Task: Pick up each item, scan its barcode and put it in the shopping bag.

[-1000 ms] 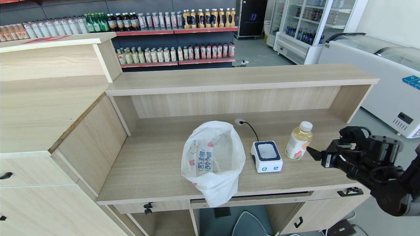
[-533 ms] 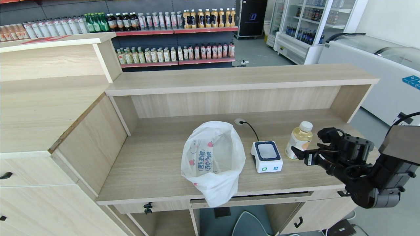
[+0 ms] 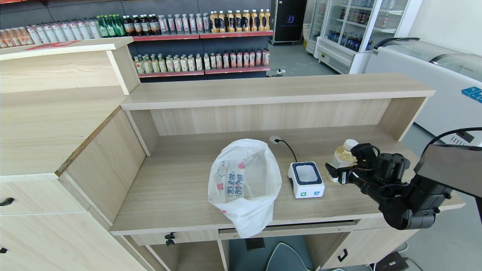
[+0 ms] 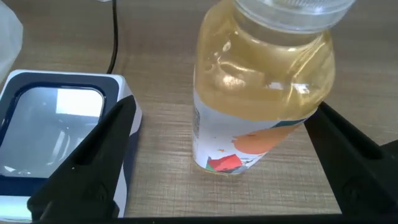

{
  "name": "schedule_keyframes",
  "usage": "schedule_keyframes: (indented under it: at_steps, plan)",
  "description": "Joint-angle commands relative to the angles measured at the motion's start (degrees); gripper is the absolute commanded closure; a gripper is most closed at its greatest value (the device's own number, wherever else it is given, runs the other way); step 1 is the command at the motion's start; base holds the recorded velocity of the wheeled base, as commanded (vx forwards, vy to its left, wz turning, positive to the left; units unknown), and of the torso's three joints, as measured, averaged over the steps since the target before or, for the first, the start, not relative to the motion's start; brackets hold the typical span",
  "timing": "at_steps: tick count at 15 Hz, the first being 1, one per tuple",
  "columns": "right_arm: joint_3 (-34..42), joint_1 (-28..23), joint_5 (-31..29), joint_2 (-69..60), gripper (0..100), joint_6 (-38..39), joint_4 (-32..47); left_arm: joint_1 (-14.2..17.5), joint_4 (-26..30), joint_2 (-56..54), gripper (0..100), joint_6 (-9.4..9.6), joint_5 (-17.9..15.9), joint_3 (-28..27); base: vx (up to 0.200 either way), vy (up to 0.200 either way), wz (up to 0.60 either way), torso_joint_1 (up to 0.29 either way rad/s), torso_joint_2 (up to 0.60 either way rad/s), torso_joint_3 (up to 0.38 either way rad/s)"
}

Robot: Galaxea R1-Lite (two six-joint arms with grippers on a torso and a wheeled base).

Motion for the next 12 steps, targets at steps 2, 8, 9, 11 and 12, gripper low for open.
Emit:
schedule_keyframes:
  at_steps: [2,8,9,11,12]
  plan:
    - [-1.0,0.9,-0.8,1.8,0,0.1,-0.2,0.0,0.0,0.0,0,-0.07,0.0,0.0,0.000,0.000,0.00,0.000,0.00,0.000]
    - [-7.2,1.1,-0.9,3.4,0,0.1,2.6,0.0,0.0,0.0,0,-0.07,0.1,0.0,0.000,0.000,0.00,0.000,0.00,0.000]
    - [-8.2,0.9,-0.9,3.7,0,0.1,2.6,0.0,0.0,0.0,0,-0.07,0.1,0.0,0.000,0.000,0.00,0.000,0.00,0.000]
    - [-9.3,0.4,-0.9,4.1,0,-0.1,3.1,0.0,0.0,0.0,0,0.02,0.0,0.0,0.000,0.000,0.00,0.000,0.00,0.000]
    - [-10.0,-0.2,-0.9,4.7,0,-0.3,3.7,0.0,0.0,0.0,0,0.02,0.1,0.0,0.000,0.000,0.00,0.000,0.00,0.000]
